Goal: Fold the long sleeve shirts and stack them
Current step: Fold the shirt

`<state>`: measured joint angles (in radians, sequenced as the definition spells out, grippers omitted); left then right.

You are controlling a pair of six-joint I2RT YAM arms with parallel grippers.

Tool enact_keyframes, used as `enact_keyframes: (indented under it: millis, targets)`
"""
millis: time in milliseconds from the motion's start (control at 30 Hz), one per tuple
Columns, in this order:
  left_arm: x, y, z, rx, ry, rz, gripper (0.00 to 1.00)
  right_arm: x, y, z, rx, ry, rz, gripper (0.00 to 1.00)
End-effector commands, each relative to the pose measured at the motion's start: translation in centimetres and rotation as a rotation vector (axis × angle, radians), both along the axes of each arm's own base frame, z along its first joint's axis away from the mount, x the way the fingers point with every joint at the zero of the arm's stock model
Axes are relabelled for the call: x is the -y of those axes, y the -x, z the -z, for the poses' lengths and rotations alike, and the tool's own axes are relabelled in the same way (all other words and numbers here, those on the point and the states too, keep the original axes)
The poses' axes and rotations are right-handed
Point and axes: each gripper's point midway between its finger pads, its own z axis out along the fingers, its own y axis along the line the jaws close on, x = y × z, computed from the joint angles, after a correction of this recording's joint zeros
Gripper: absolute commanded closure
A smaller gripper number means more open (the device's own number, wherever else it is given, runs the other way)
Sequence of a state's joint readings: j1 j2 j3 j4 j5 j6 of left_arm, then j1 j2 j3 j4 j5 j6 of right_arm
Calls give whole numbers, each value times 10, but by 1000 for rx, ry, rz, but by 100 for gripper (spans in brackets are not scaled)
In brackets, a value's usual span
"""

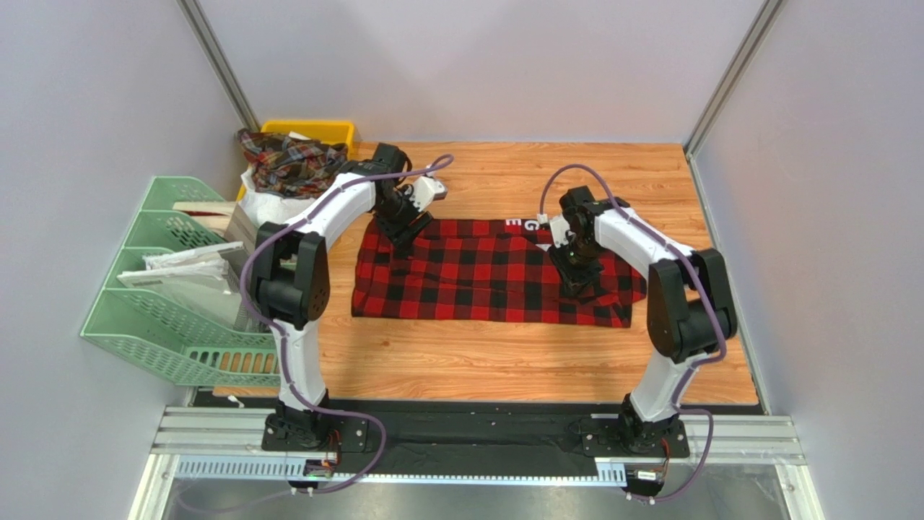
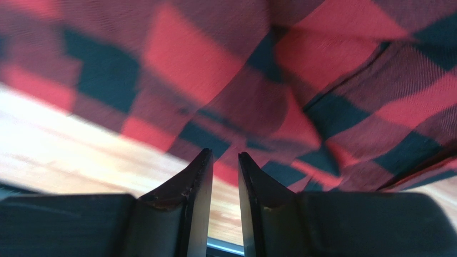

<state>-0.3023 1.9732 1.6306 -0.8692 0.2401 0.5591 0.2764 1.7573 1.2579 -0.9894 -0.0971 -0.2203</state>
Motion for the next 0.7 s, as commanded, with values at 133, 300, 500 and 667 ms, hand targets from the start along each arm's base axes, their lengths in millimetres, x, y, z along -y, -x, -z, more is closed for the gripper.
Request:
enact_keyframes:
  millis: [133,300,500,667]
  targets:
    - [-39,27,47,-161,-241,72,43,34,-76,31,80,194,-29,73]
    - [-35,100,63,-294,-269,127,51,33,-170,24,246,284,-34,73]
    - [32,211,40,-472,-141,247,51,-3,-258,-37,502,217,4,71]
    - [53,187,-37,-244,43,232,47,2,-242,-101,592,174,-20,67]
